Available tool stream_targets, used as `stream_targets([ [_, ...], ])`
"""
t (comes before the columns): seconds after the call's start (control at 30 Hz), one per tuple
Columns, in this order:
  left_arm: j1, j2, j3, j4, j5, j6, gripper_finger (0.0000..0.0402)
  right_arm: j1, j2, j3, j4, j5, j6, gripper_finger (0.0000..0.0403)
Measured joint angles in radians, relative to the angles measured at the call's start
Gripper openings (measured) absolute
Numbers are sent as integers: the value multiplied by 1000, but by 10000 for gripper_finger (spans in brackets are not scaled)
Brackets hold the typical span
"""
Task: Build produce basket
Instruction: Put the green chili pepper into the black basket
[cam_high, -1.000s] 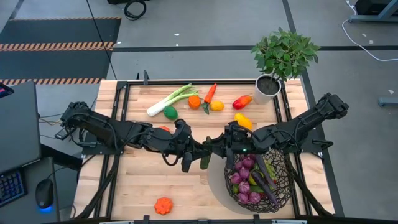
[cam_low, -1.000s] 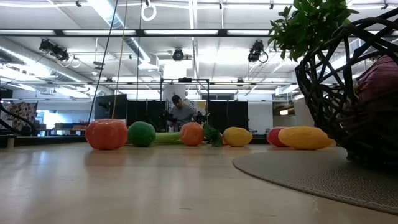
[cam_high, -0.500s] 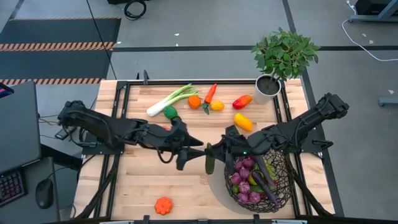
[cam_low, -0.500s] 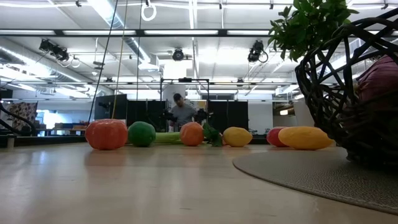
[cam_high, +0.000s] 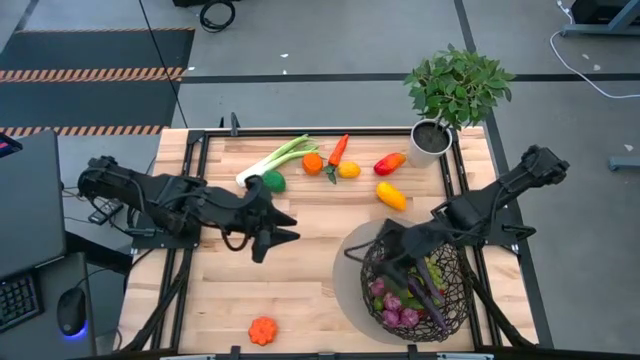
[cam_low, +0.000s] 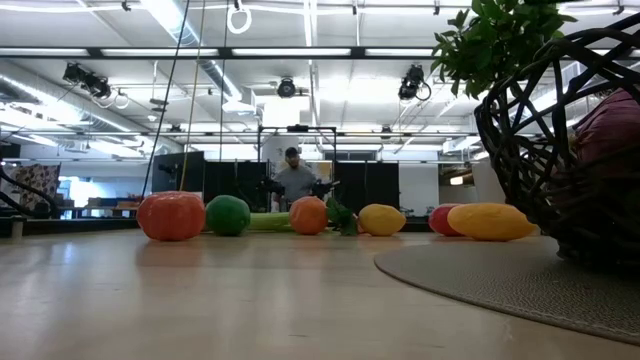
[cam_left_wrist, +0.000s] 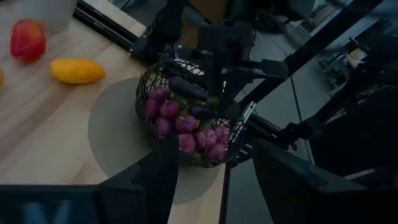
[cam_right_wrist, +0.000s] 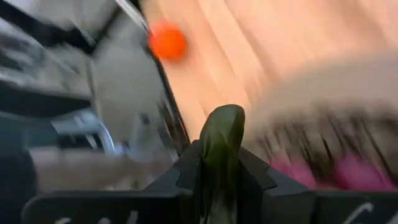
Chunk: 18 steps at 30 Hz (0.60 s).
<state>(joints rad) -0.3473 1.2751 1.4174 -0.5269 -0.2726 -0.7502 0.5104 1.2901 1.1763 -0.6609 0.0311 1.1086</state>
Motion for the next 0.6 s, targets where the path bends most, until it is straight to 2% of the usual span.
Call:
stream_targets([
  [0.13,0,0,0,-5,0,2,201,49,-23,0,-238,-130,105,65],
  [0.2,1,2,0,-8,0,2,199,82,-28,0,-356,-162,152,65],
  [0.43,10,26,0,-16,-11,3,199,182,-48,0,-599,-130,293,66],
  [0.6,10,47,-2,-22,-12,-24,197,229,-49,0,-765,-47,541,66],
])
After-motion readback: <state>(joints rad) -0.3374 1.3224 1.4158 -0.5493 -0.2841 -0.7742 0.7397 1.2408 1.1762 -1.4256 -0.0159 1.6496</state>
